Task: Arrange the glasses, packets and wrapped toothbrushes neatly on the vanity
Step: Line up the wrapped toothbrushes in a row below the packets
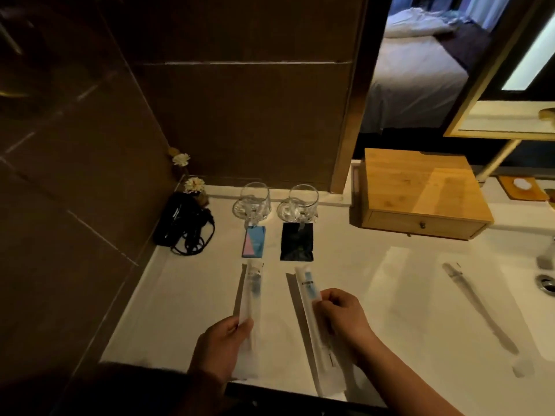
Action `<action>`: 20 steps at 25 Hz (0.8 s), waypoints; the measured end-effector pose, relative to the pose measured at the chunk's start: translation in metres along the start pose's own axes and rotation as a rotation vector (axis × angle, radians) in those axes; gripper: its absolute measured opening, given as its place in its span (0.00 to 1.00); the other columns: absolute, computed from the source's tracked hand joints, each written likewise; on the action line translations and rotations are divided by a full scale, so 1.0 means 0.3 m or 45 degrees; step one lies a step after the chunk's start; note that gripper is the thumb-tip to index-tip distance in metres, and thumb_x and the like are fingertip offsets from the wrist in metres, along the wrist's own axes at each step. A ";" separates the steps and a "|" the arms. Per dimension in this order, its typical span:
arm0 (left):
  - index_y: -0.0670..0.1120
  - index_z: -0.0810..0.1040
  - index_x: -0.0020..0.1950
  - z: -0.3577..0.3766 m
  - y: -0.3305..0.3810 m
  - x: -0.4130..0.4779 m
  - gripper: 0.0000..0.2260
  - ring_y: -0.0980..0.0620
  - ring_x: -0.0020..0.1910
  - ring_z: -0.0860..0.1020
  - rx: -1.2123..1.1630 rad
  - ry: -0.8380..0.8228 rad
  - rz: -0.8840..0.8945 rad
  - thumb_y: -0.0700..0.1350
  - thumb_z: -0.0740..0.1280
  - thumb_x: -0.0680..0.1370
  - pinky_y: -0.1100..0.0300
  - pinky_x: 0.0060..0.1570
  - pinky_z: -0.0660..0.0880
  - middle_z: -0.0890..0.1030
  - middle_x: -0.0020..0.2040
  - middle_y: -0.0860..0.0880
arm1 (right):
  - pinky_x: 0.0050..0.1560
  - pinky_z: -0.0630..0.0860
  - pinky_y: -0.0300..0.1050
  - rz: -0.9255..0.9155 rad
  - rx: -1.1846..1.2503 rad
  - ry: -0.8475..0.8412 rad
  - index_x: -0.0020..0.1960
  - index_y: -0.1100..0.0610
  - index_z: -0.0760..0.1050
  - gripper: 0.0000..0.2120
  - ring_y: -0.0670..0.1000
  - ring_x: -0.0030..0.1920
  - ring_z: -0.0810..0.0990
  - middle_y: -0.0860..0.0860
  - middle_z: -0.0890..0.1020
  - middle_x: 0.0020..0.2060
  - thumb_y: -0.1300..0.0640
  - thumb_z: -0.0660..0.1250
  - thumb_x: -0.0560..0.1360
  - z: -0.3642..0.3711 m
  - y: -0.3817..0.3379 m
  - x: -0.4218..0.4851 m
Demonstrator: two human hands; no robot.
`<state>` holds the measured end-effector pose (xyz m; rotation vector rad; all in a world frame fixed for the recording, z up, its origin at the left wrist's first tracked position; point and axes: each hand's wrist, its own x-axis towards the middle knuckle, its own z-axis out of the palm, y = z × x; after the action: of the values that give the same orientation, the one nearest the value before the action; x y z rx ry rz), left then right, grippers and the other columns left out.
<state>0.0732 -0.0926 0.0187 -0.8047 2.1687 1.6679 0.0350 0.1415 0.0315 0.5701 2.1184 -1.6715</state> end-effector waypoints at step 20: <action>0.52 0.82 0.60 -0.207 -0.025 0.149 0.17 0.48 0.49 0.80 1.185 0.029 1.083 0.52 0.70 0.72 0.53 0.44 0.80 0.81 0.54 0.52 | 0.45 0.84 0.57 0.035 0.114 0.387 0.40 0.59 0.83 0.06 0.60 0.41 0.85 0.56 0.85 0.38 0.61 0.68 0.74 0.254 0.006 -0.027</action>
<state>0.0483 -0.1645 0.0064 0.4092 3.0546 0.6105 0.0464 0.0668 0.0175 0.9279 2.2345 -1.7653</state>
